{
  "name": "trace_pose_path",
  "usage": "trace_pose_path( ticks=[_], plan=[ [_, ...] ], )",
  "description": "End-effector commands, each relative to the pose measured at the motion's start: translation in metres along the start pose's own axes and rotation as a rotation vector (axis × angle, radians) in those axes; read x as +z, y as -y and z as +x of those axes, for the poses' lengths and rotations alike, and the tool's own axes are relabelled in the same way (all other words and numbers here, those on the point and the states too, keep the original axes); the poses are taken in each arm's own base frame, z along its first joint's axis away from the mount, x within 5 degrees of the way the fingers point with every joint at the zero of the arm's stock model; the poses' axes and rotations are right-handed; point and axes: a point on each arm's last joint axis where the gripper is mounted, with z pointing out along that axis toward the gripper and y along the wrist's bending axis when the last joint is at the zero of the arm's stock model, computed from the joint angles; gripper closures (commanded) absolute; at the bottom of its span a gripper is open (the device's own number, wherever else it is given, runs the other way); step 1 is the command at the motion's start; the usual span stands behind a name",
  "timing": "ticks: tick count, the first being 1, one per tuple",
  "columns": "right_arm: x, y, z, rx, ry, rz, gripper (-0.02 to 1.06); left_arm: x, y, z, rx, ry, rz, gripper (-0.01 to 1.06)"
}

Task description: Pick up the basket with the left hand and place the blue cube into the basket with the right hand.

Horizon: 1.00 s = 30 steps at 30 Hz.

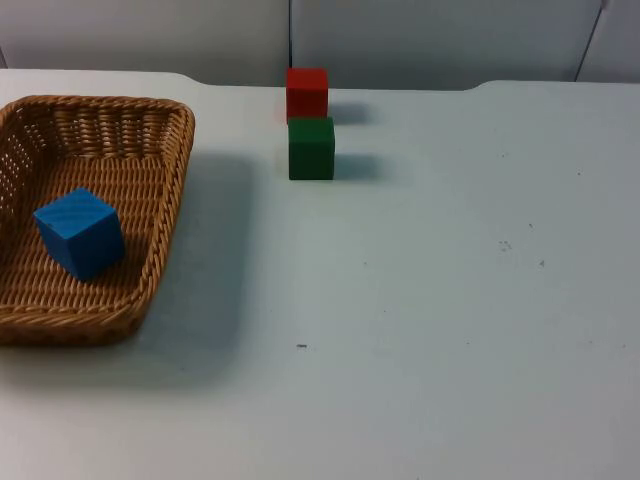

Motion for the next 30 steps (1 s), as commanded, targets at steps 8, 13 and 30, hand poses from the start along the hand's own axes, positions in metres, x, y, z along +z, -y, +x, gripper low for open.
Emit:
trace_pose_path(
  ticks=[8, 13, 30],
  plan=[
    [0.006, -0.003, -0.002, -0.031, 0.058, -0.018, 0.06, 0.001, 0.0, 0.002, 0.002, 0.0, 0.003, 0.0],
    [0.006, -0.007, -0.002, -0.066, 0.056, -0.061, 0.06, 0.001, 0.0, 0.002, 0.002, 0.0, 0.003, 0.0],
    [0.007, -0.01, 0.001, -0.065, 0.038, -0.097, 0.06, 0.001, 0.0, 0.002, 0.002, 0.0, 0.003, 0.0]
  ],
)
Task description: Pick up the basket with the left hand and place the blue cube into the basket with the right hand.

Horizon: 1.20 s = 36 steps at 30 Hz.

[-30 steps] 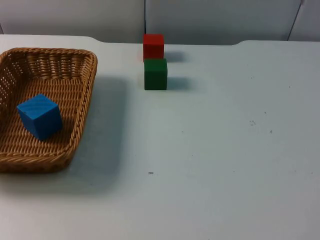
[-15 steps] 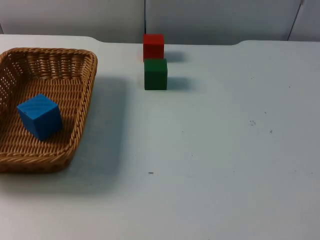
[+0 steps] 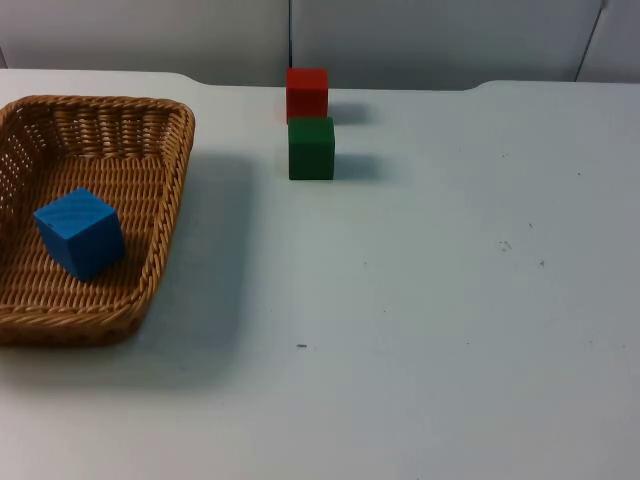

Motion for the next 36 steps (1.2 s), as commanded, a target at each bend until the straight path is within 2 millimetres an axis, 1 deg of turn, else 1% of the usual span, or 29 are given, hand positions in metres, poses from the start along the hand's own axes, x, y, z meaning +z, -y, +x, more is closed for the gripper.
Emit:
trace_pose_path(
  ticks=[1, 16, 19, 21, 33, 36],
  plan=[
    [0.0019, -0.0007, 0.0021, -0.004, -0.002, -0.006, 0.06, 0.001, -0.0002, 0.0016, 0.002, 0.0, 0.003, 0.0],
    [0.0019, -0.0007, 0.0021, -0.004, -0.002, -0.006, 0.06, 0.001, -0.0002, 0.0016, 0.002, 0.0, 0.003, 0.0],
    [0.0019, -0.0007, 0.0021, -0.004, -0.002, -0.006, 0.03, 0.001, -0.0002, 0.0016, 0.002, 0.0, 0.003, 0.0],
    [0.0019, -0.0007, 0.0021, -0.004, -0.002, -0.006, 0.0, 0.001, -0.0002, 0.0016, 0.002, 0.0, 0.003, 0.0],
    [0.0019, -0.0007, 0.0021, -0.004, -0.002, -0.006, 0.0, 0.001, -0.0002, 0.0016, 0.002, 0.0, 0.003, 0.0],
    [0.0013, -0.0011, 0.0024, 0.024, -0.008, 0.048, 0.0, 0.001, -0.0002, 0.0016, 0.002, 0.0, 0.003, 0.0]
  ],
)
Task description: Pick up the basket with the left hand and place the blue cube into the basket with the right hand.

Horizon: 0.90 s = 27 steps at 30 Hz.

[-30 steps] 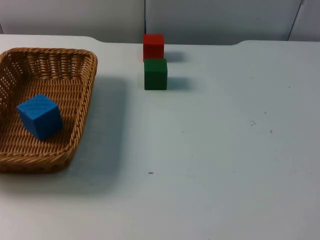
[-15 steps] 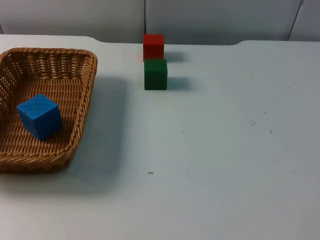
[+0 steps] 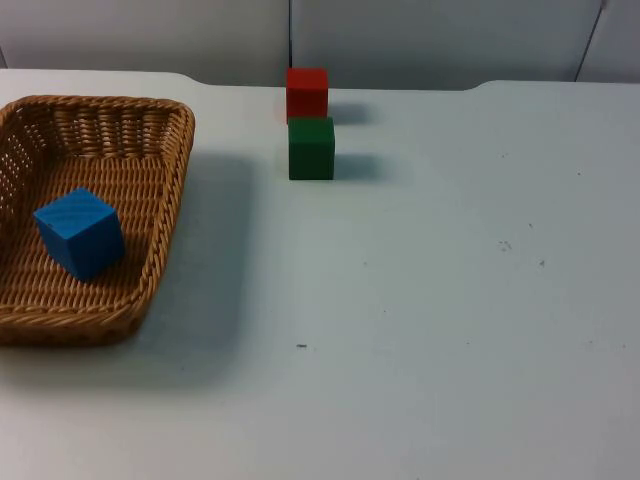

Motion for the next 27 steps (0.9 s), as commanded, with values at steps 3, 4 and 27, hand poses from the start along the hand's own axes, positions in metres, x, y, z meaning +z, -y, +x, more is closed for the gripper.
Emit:
trace_pose_path(
  ticks=[3, 4, 27],
  plan=[
    [0.0008, -0.0012, 0.0026, 0.046, -0.012, 0.096, 0.0, 0.001, -0.0002, 0.0016, 0.002, 0.0, 0.003, 0.0],
    [0.0004, -0.0015, 0.0028, 0.066, -0.017, 0.135, 0.0, 0.001, -0.0002, 0.0016, 0.002, 0.0, 0.003, 0.0],
    [-0.0045, -0.0095, 0.0045, 0.42, -0.089, 0.828, 0.0, 0.001, -0.0002, 0.0016, 0.002, 0.0, 0.003, 0.0]
  ],
)
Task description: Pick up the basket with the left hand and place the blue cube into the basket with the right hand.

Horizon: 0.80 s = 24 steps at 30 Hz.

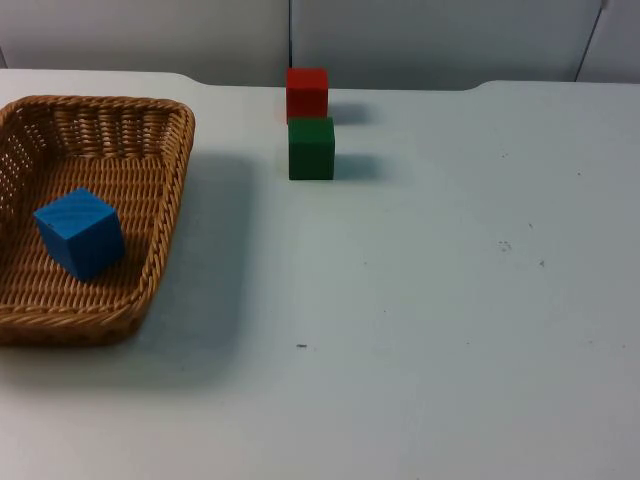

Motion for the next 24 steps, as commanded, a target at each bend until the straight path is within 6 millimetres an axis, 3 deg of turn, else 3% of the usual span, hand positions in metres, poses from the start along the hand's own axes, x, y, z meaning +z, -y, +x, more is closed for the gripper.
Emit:
trace_pose_path(
  ticks=[1, 24],
  plan=[
    [0.0015, -0.0008, 0.0023, 0.017, -0.007, 0.039, 0.0, 0.001, -0.0002, 0.0016, 0.002, 0.0, 0.003, 0.0],
    [0.001, -0.0011, 0.0025, 0.04, -0.011, 0.084, 0.0, 0.001, -0.0002, 0.0016, 0.002, 0.0, 0.003, 0.0]
  ],
)
